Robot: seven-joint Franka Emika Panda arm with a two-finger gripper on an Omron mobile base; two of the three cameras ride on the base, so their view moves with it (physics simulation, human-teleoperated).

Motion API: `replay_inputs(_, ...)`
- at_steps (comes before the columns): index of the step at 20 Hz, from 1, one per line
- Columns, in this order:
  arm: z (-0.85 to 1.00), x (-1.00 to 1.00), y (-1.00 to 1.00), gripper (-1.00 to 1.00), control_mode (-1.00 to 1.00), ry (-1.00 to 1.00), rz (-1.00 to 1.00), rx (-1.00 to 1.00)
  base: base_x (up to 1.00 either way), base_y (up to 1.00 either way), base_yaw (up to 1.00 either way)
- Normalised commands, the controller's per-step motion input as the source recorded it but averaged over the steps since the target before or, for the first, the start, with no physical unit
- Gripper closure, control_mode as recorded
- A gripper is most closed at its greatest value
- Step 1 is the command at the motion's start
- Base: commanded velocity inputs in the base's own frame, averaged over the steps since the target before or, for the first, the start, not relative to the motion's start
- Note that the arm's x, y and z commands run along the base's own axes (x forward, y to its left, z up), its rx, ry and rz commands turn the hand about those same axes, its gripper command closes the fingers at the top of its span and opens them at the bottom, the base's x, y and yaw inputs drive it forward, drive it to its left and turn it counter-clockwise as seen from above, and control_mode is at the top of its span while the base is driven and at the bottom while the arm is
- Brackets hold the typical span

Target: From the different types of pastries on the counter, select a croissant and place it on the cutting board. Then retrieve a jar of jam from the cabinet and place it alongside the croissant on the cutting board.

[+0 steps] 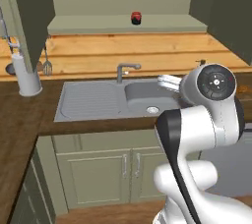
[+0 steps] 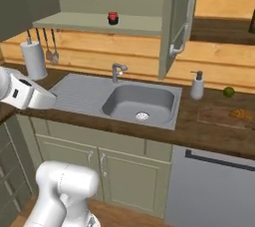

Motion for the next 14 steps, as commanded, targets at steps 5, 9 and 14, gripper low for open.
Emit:
replay_inputs(5,0.0,0.0,0.0,-1.0,1.0,0.0,0.0,0.0,0.97,-0.12,0.08)
replay_inputs(9,0.0,0.0,0.0,-1.0,1.0,0.0,0.0,0.0,0.79,0.0,0.04)
replay_inputs(14,0.0,0.0,0.0,-1.0,1.0,0.0,0.0,0.0,0.12,0.02,0.03)
